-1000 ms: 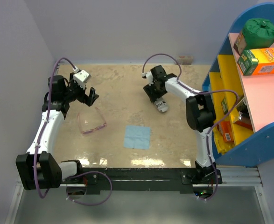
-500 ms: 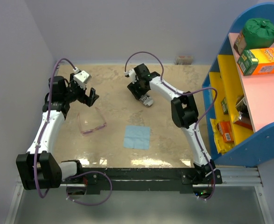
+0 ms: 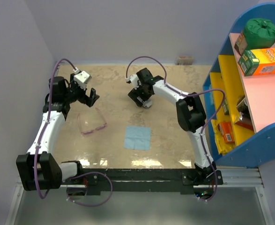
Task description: Organize the sunglasses
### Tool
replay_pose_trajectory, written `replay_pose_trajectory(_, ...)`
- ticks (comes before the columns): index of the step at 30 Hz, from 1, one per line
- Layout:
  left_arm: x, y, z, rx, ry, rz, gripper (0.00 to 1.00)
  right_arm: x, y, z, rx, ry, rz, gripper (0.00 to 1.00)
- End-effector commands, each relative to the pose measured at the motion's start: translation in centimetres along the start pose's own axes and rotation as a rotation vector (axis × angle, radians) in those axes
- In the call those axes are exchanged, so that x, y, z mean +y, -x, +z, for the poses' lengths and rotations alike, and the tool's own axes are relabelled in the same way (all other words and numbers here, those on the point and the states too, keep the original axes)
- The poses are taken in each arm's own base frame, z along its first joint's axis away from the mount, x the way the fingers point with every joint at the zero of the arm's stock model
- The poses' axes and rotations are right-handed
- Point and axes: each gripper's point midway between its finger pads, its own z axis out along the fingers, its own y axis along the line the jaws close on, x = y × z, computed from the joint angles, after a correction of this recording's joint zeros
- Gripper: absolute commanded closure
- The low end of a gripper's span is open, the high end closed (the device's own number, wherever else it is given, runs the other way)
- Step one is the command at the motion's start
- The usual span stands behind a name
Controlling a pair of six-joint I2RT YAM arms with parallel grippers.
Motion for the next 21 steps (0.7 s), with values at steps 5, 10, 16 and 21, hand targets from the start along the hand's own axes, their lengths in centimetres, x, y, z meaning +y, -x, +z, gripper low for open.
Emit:
replay_pose_trajectory(5,-0.3,0.5,0.3,-0.033,-0.017,0.015,0.0,-0.2,2.1,-3.7,-0.111,0.03,0.013,0.11)
replay_pose_trajectory(10,-0.4,0.4,0.3,-0.034,-0.023,0.013,0.0,-0.3,1.4,-3.3,-0.108,0.107,0.077,0.31)
replay_pose_trajectory(16,-0.6,0.5,0.3,-0.038,-0.03,0.011,0.0,-0.4,1.1,-3.0,-0.102,0.111,0.085,0.52)
replay_pose_trajectory(21,-0.6,0.5,0.3,-0.039,-0.031,0.009,0.0,-0.3,1.3,-3.2,-0.108,0.115,0.078,0.7)
